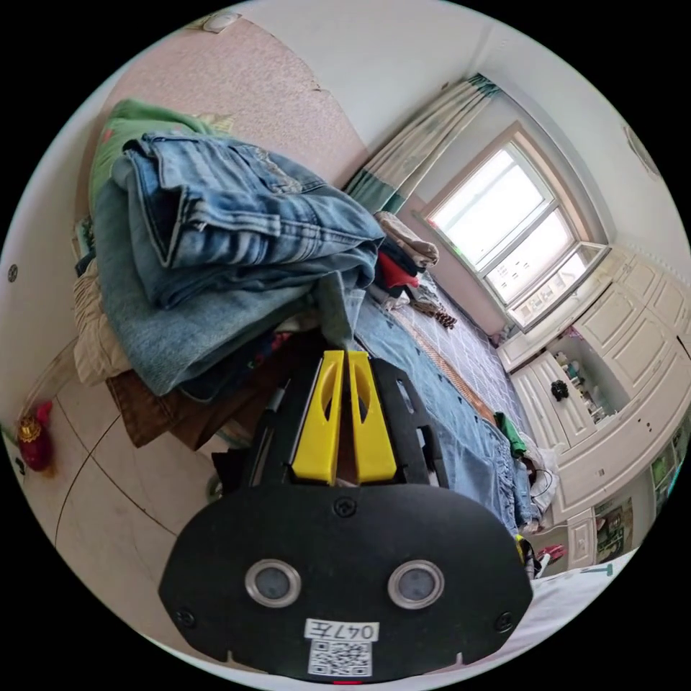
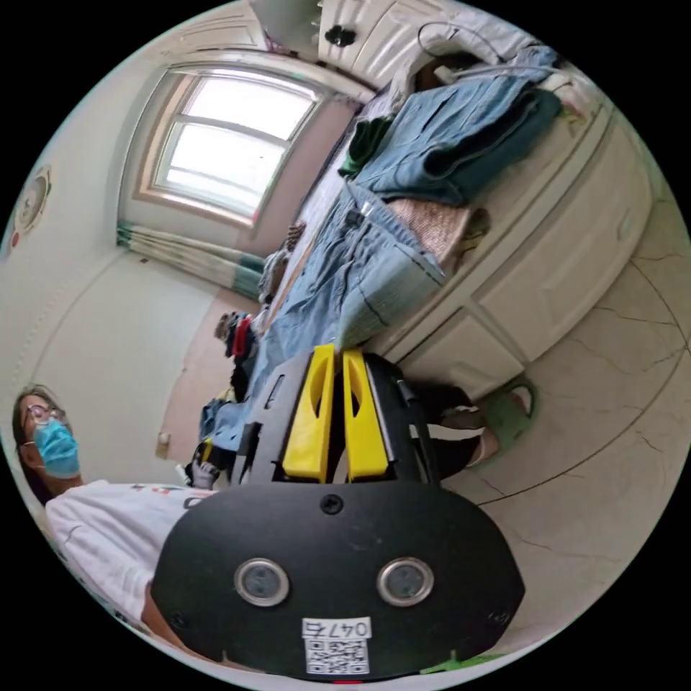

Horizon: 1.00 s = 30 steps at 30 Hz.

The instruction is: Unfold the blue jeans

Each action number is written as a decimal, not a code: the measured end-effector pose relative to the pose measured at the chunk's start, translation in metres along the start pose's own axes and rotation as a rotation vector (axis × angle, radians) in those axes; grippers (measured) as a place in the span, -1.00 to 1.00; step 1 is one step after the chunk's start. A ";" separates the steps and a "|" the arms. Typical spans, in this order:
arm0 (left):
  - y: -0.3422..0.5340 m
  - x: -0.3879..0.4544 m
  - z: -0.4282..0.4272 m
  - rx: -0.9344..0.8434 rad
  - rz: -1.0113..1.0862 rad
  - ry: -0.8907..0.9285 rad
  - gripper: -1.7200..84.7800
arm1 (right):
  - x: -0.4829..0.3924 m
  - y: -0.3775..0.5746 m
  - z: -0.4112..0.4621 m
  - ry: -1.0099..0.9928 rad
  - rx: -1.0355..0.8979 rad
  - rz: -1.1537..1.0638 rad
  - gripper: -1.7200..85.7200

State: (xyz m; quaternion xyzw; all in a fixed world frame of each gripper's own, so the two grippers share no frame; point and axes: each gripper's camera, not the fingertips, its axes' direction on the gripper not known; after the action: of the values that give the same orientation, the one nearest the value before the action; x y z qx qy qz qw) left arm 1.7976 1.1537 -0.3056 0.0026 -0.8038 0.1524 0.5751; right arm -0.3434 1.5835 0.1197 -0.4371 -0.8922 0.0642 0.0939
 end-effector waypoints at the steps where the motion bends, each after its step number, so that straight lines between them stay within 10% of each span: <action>1: 0.004 0.002 -0.001 0.022 0.014 0.029 -0.98 | 0.001 -0.003 0.001 -0.022 -0.011 -0.005 -0.95; 17: -0.029 0.086 0.071 0.352 0.134 0.120 -0.98 | -0.142 -0.088 -0.036 -0.156 0.212 -0.472 -0.97; 30: -0.165 0.186 0.518 -0.117 0.157 -0.343 -0.70 | -0.222 -0.334 0.251 0.138 0.092 -0.218 -0.69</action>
State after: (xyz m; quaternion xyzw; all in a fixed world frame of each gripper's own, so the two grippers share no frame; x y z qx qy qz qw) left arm 1.2858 0.9002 -0.2446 -0.0677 -0.8952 0.1472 0.4151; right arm -0.5227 1.1955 -0.0838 -0.3362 -0.9219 0.0643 0.1814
